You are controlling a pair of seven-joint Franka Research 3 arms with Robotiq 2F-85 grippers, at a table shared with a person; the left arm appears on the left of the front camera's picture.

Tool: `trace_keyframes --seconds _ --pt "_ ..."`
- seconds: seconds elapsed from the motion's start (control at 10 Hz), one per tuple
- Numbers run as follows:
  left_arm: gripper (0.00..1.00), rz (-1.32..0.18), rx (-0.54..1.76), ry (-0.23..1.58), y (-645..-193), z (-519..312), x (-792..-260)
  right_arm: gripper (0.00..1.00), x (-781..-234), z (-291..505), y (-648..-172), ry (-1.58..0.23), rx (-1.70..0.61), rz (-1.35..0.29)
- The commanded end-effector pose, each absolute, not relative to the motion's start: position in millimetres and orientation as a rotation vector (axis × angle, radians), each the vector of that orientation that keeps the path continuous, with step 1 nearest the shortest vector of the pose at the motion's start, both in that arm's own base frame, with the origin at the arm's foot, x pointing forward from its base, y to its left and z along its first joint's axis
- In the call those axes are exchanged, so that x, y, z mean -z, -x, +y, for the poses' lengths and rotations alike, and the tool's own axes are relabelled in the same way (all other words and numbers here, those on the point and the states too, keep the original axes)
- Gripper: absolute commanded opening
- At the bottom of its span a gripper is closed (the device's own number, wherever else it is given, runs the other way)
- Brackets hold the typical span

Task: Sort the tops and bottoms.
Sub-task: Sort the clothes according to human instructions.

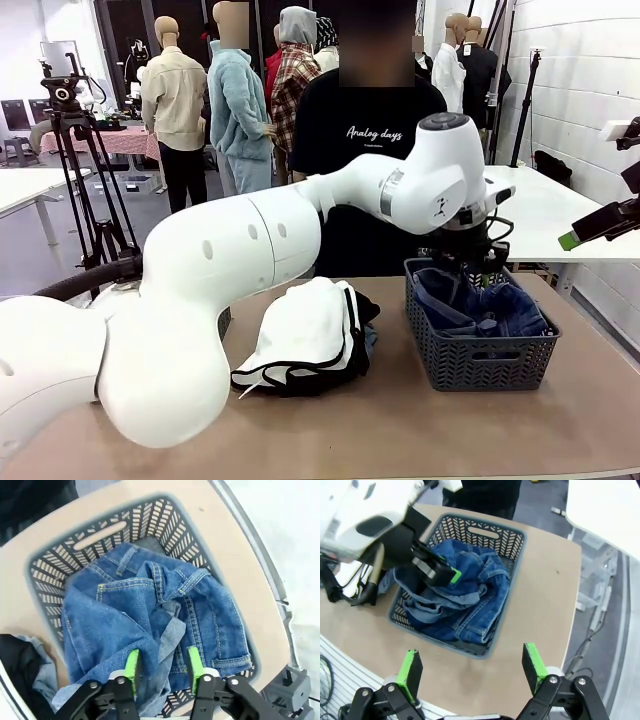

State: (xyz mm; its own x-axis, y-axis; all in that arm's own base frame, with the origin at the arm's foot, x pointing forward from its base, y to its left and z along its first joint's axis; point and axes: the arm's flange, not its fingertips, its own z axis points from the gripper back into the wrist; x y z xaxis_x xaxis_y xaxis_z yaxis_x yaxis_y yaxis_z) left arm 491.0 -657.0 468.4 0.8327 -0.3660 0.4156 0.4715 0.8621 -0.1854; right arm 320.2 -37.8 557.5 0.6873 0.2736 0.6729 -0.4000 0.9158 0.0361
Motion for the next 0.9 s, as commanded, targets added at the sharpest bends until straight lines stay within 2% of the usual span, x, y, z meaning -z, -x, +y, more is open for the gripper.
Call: trace_keyframes --seconds 0.0,0.2,0.3,0.8 --pt "1.00 -0.341 0.401 0.241 -506 -672 -490 1.00 -557 -38 -322 -0.190 -0.383 -0.730" --pt "1.00 -0.350 0.368 0.260 -502 -664 -513 1.00 -557 -38 -322 -0.190 -0.383 -0.730" --pt "1.00 -0.370 0.419 0.276 -489 -649 -490 1.00 -557 -38 -322 -0.190 -0.383 -0.730" --pt "1.00 -0.370 0.419 0.276 -489 -649 -490 1.00 -557 -38 -322 -0.190 -0.383 -0.730"
